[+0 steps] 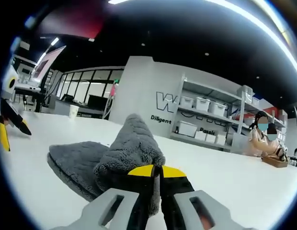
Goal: Open the folded towel by lifting each exposed corner and separating the folded layers until the towel lies flat within the target outline without major curled edges
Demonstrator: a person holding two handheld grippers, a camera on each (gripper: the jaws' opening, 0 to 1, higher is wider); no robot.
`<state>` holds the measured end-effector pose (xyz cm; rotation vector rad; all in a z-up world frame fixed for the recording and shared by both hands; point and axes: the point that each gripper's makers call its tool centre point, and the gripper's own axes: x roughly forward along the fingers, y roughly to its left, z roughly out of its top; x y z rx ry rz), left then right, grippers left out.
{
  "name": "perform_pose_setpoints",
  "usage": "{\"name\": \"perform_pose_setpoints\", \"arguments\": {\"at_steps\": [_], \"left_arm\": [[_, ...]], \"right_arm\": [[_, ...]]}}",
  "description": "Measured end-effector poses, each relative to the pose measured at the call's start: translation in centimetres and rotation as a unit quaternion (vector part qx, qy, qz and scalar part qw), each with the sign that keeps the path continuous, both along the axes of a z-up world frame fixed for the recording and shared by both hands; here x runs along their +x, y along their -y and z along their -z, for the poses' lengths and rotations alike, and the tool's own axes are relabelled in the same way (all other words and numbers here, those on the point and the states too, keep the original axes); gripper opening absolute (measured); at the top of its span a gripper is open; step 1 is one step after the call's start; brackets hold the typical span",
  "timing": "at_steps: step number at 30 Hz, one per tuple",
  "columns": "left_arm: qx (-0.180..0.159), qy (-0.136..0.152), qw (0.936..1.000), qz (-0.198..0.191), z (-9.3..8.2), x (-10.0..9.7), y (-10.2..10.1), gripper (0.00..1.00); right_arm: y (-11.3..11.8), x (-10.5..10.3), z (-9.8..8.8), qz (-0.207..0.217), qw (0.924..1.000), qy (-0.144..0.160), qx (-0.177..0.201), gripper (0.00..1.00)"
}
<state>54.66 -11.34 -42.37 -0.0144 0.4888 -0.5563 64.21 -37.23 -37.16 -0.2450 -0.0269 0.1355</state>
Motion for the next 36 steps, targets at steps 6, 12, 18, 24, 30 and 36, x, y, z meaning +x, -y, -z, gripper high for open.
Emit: {"name": "perform_pose_setpoints", "arguments": {"at_steps": [6,12,18,24,30,36], "left_arm": [[0.002,0.0,1.0,0.002,0.0,0.0,0.0,0.88],[0.003,0.0,1.0,0.002,0.0,0.0,0.0,0.88],[0.004,0.0,1.0,0.003,0.0,0.0,0.0,0.88],[0.004,0.0,1.0,0.003,0.0,-0.1,0.1,0.88],[0.006,0.0,1.0,0.006,0.0,-0.2,0.2,0.88],[0.008,-0.001,0.9999,0.007,0.1,-0.3,0.2,0.88]], "right_arm": [[0.6,0.0,0.1,0.006,1.0,-0.002,0.002,0.0],[1.1,-0.1,0.3,0.011,0.9999,-0.006,0.006,0.0],[1.1,-0.1,0.3,0.011,0.9999,-0.006,0.006,0.0],[1.4,-0.2,0.4,0.015,0.9998,-0.007,0.008,0.0],[2.1,-0.3,0.5,0.023,0.9996,-0.011,0.014,0.0],[2.6,-0.4,0.6,0.03,0.9994,-0.012,0.015,0.0]]}}
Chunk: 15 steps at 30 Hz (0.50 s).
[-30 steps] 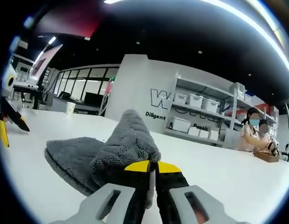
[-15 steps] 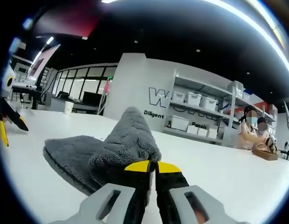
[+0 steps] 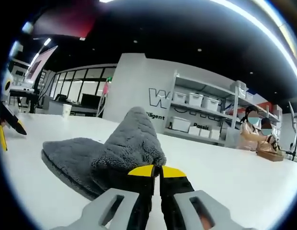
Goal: Open the folded towel by lifting each exposed corner and separating the folded layers until the towel lies flat within the target outline without major curled edges
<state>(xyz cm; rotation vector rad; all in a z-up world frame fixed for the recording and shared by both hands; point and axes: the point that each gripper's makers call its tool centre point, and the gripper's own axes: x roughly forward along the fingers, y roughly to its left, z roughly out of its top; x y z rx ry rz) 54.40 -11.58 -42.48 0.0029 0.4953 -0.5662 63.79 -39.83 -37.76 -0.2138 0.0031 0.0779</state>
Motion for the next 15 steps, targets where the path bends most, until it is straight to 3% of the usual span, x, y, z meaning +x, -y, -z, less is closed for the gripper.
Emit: {"name": "perform_pose_setpoints", "arguments": {"at_steps": [15], "left_arm": [[0.002,-0.001,1.0,0.001,0.05,0.08,-0.03,0.88]], "right_arm": [[0.59,-0.07,0.08,0.008,1.0,-0.001,-0.001,0.0]]}}
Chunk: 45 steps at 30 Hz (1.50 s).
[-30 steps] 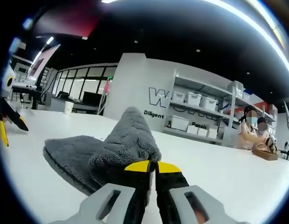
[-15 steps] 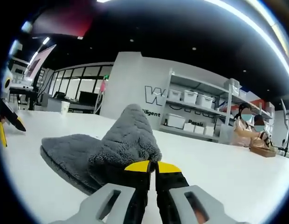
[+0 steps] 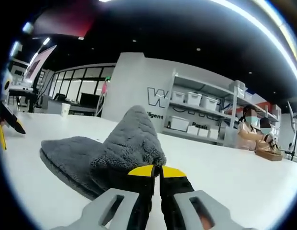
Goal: Open the folded towel by lifting each exposed corner and separating the folded layers until the towel lies flat within the target outline without major curled edges
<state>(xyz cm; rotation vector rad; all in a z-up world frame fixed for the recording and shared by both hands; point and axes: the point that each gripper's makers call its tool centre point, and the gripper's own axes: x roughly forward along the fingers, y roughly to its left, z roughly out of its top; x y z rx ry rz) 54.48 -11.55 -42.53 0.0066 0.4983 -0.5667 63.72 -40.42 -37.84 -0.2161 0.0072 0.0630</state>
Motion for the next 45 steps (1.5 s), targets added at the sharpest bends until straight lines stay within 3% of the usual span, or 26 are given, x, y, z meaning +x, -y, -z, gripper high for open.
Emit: {"name": "perform_pose_setpoints", "arguments": {"at_steps": [45], "left_arm": [[0.011,-0.003,0.9999,0.009,0.3,-0.3,0.2,0.88]], "right_arm": [[2.0,-0.2,0.4,0.022,0.9997,-0.006,0.008,0.0]]}}
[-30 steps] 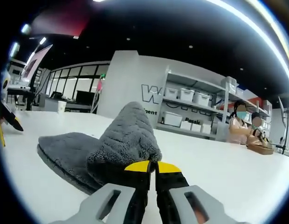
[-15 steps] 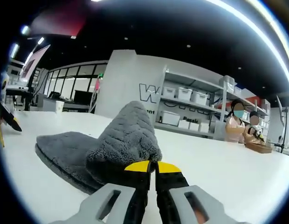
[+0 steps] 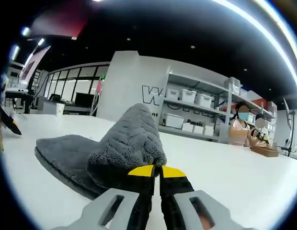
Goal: Open the folded towel by lifting each exposed corner and separating the folded layers until the towel lies flat within the target outline without major curled edges
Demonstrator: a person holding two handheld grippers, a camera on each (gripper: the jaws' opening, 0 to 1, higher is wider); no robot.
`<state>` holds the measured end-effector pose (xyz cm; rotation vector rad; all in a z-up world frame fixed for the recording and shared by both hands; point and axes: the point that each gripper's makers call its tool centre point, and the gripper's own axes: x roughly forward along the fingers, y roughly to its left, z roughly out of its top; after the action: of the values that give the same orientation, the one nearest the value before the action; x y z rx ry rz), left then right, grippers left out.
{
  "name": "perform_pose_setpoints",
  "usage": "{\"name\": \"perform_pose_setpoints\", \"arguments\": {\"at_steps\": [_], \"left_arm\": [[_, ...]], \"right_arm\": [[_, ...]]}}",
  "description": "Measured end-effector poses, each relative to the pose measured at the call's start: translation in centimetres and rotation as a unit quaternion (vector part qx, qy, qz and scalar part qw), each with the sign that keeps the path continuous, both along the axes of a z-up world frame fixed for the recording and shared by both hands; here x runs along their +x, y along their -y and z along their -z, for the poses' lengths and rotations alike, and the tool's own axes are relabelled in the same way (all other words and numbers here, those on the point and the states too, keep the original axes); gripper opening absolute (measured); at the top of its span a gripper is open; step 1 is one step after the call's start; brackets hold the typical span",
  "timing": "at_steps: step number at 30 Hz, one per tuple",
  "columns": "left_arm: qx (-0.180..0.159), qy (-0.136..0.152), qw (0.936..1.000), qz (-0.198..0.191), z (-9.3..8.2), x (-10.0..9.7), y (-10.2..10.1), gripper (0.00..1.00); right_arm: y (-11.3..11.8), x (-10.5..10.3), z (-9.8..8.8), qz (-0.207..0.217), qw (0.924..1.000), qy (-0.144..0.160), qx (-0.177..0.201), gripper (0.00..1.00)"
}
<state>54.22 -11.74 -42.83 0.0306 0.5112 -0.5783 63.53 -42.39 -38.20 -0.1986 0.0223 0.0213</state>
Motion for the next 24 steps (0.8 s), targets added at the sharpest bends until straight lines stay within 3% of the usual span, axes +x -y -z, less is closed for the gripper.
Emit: {"name": "perform_pose_setpoints", "arguments": {"at_steps": [24], "left_arm": [[0.001,0.001,1.0,0.004,-0.1,-0.1,0.2,0.88]], "right_arm": [[1.0,-0.1,0.1,0.01,0.9999,-0.002,0.002,0.0]]}}
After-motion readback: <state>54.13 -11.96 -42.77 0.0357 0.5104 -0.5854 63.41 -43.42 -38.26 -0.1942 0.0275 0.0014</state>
